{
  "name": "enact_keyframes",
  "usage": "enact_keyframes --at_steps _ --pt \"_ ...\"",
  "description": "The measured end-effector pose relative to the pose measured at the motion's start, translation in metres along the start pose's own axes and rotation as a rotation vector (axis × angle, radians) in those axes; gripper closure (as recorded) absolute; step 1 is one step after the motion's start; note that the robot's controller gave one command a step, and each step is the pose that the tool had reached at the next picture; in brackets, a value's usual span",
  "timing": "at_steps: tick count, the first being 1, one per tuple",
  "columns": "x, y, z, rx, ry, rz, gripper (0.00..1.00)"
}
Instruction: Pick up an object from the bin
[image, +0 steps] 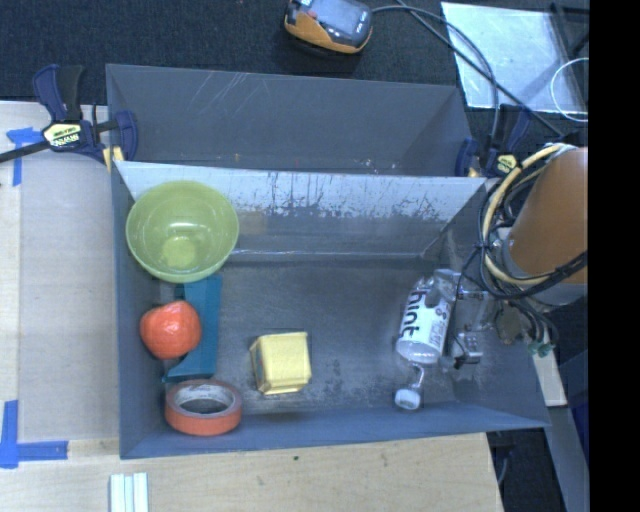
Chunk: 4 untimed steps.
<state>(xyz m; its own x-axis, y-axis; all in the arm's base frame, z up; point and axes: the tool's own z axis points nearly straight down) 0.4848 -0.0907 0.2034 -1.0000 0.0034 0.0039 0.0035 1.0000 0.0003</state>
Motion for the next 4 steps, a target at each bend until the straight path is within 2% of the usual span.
enact_keyframes --at_steps 1,2,3,4 --pt "-0.002 0.000 -0.003 0.001 -0.007 -0.003 0.00" --pt "-0.001 0.009 0.093 0.003 -0.011 -0.122 0.00" --pt "-0.007 0.009 0.126 -0.001 -0.015 -0.155 1.00" --pt "-0.008 0.008 0.120 0.000 -0.016 -0.157 1.00"
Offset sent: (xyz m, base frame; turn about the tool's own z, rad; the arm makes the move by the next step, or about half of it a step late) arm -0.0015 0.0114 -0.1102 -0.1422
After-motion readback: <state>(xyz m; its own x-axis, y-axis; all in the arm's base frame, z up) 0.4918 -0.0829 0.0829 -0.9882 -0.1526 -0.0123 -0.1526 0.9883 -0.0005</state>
